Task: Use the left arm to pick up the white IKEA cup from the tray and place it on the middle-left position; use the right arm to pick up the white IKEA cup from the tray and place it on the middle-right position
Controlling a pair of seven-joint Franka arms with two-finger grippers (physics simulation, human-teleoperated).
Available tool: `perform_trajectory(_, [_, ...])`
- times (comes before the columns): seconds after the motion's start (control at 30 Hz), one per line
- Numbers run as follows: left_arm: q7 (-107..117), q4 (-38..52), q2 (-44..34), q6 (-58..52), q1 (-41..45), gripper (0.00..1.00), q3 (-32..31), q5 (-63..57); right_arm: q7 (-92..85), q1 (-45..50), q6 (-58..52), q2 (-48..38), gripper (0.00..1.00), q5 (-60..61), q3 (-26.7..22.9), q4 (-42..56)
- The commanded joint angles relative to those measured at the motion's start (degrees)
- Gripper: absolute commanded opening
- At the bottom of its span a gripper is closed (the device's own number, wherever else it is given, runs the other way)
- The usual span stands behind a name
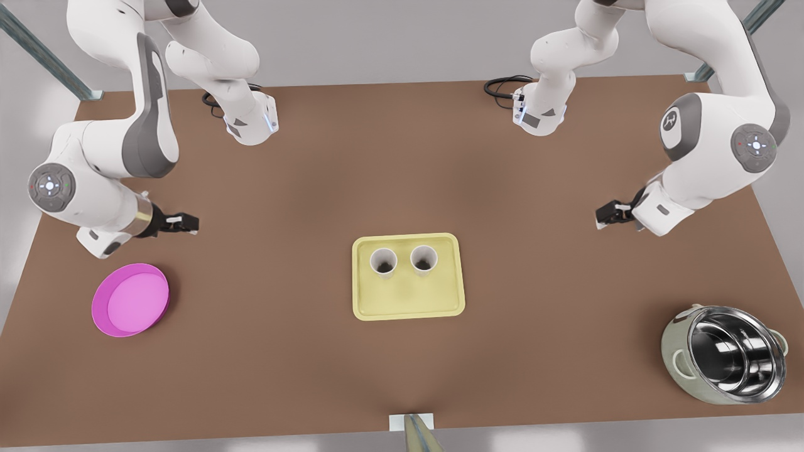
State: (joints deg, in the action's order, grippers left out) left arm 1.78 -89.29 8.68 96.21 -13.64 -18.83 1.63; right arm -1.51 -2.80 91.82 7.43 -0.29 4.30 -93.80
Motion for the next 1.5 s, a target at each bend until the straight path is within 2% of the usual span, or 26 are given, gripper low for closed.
perform_trajectory(0.0, [-0.63, -0.18, -0.25, 7.24, 0.10, 1.00, -0.16, -0.13, -1.56, 0.16, 5.30, -0.05, 1.00, 0.02, 0.01, 0.02])
perform_trajectory(0.13, [0.25, -0.88, 0.02, -0.14, -0.42, 1.00, 0.20, -0.48, 0.72, 2.09, 5.48, 1.80, 1.00, 0.37, 0.71, 0.11])
perform_trajectory(0.2, [0.68, -0.62, 2.30, 2.40, 0.19, 1.00, 0.02, -0.84, 3.71, 10.00, 11.71, 4.78, 1.00, 0.46, 0.71, 0.02])
perform_trajectory(0.27, [9.71, -0.09, 6.60, 7.23, 8.17, 1.00, 0.02, -3.82, 12.56, 15.79, 15.49, 8.82, 1.00, 0.38, 0.71, 0.11])
perform_trajectory(0.3, [19.48, 0.26, 9.51, 10.32, 14.95, 1.00, 0.02, -6.02, 14.78, 17.12, 19.45, 11.02, 1.00, 0.72, 0.71, 0.11])
perform_trajectory(0.37, [27.49, 1.67, 13.90, 13.21, 21.63, 1.00, 0.02, -6.46, 18.55, 17.91, 22.44, 13.40, 1.00, 0.81, 3.87, 0.28])
perform_trajectory(0.4, [30.30, 1.67, 15.48, 15.50, 23.13, 1.00, 0.02, -6.72, 22.87, 17.91, 22.62, 14.71, 1.00, 0.64, 6.60, 0.28])
perform_trajectory(0.47, [32.14, 1.58, 18.47, 19.18, 23.83, 1.00, 0.02, -6.64, 23.40, 18.44, 23.32, 16.91, 1.00, 0.64, 8.53, 0.46])
perform_trajectory(0.63, [45.95, 4.30, 25.07, 25.17, 31.57, 1.00, 0.02, -12.44, 34.38, 25.65, 26.22, 25.79, 1.00, 0.37, 8.62, 8.63])
perform_trajectory(0.77, [46.91, 4.30, 27.26, 27.63, 34.29, 1.00, 0.02, -12.61, 38.16, 27.49, 27.80, 31.15, 1.00, 0.20, 8.62, 13.90])
perform_trajectory(0.9, [47.79, 1.32, 28.14, 28.25, 35.17, 1.00, 0.02, -12.96, 38.69, 28.28, 33.60, 34.40, 1.00, 0.20, 8.62, 14.35])
perform_trajectory(1.07, [48.41, -1.32, 27.88, 28.33, 35.08, 1.00, 0.11, -14.55, 38.69, 30.31, 35.01, 37.39, 1.00, 0.02, 8.18, 15.49])
perform_trajectory(1.33, [49.55, -1.23, 31.04, 34.14, 34.91, 1.00, 0.46, -16.30, 38.69, 30.75, 36.86, 39.77, 1.00, 0.02, 8.18, 15.75])
perform_trajectory(1.43, [51.84, -0.97, 31.39, 35.10, 35.87, 1.00, 0.46, -17.71, 38.16, 30.13, 36.06, 37.83, 1.00, 0.20, 8.18, 13.21])
perform_trajectory(1.47, [51.92, -0.88, 31.39, 35.45, 35.79, 0.91, 0.46, -17.71, 38.08, 30.13, 35.98, 37.13, 1.00, 0.20, 8.18, 12.15])
